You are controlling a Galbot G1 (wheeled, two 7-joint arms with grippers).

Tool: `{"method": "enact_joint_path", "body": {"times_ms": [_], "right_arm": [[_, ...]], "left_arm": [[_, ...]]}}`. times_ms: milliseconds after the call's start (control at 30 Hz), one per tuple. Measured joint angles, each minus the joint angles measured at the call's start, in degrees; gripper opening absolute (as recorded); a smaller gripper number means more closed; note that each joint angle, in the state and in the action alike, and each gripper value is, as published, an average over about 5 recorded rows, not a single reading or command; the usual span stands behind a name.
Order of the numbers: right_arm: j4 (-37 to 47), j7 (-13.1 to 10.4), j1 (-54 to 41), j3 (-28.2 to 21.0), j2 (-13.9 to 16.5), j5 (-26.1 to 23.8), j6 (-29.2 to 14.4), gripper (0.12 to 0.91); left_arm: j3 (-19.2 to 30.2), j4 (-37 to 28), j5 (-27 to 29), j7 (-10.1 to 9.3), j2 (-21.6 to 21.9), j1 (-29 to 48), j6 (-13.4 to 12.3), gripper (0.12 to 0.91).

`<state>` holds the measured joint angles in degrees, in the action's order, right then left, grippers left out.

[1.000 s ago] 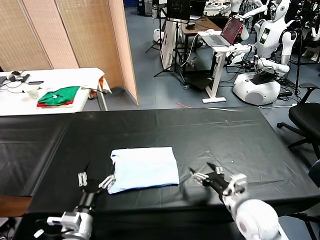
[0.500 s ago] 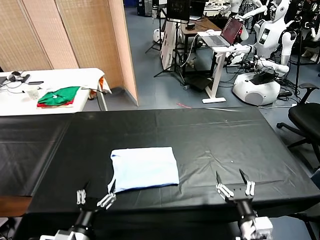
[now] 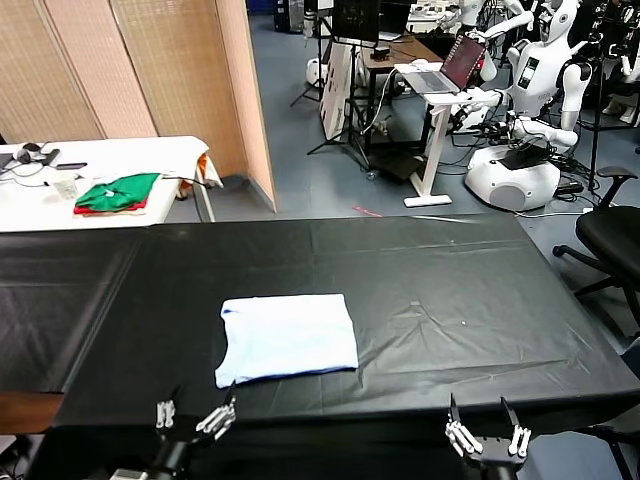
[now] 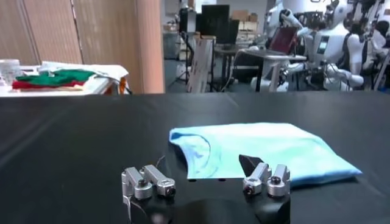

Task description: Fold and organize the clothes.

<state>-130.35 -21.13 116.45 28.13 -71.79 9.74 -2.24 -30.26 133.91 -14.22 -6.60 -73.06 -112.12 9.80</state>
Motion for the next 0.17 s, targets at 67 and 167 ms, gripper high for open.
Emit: {"method": "enact_joint_path", "body": {"times_ms": [67, 167], "right_arm": [[-0.12, -0.01, 0.49, -0.08, -0.03, 0.02, 0.02, 0.907], [-0.2, -0.01, 0.83, -0.13, -0.05, 0.0, 0.02, 0.907]], "left_arm": [[0.14, -0.16, 0.1, 0.03, -0.01, 0.03, 0.14, 0.907], [0.24, -0.37, 0.2, 0.07, 0.0, 0.09, 0.2, 0.907]]}}
